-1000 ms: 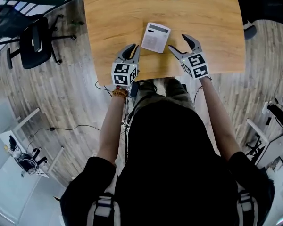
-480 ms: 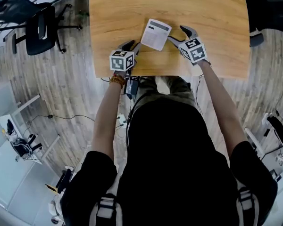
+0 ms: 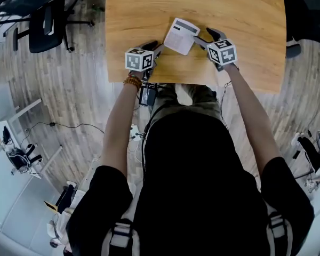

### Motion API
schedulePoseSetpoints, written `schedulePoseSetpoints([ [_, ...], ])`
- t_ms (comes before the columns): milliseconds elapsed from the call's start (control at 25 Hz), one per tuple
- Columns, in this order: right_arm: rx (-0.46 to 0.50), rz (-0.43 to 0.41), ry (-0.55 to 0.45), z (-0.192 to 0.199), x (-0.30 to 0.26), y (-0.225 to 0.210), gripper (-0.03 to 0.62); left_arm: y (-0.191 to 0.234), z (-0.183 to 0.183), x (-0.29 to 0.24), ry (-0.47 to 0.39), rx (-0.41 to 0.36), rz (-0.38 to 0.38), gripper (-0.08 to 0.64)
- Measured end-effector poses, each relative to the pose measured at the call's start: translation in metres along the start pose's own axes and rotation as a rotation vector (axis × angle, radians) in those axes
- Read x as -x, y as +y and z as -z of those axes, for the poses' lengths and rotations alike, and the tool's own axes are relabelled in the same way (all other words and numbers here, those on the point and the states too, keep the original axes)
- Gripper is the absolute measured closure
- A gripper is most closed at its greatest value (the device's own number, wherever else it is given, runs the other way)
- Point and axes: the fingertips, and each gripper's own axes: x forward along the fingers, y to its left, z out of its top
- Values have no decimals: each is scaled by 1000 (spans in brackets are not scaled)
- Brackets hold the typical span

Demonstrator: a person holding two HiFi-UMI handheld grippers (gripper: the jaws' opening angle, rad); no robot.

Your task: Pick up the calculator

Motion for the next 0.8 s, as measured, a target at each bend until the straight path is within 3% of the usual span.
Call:
schedulePoseSetpoints([
  [200,-85,-17,0,3,-13,0,270,-9,-4,-9,22,30,45,408],
  [520,-126,-41,27,2,-32,6,272,-11,4,-20,124,5,37,420],
  [800,-144,-48,99,7,-38,18,291,-9,6,-24,127,1,32,436],
])
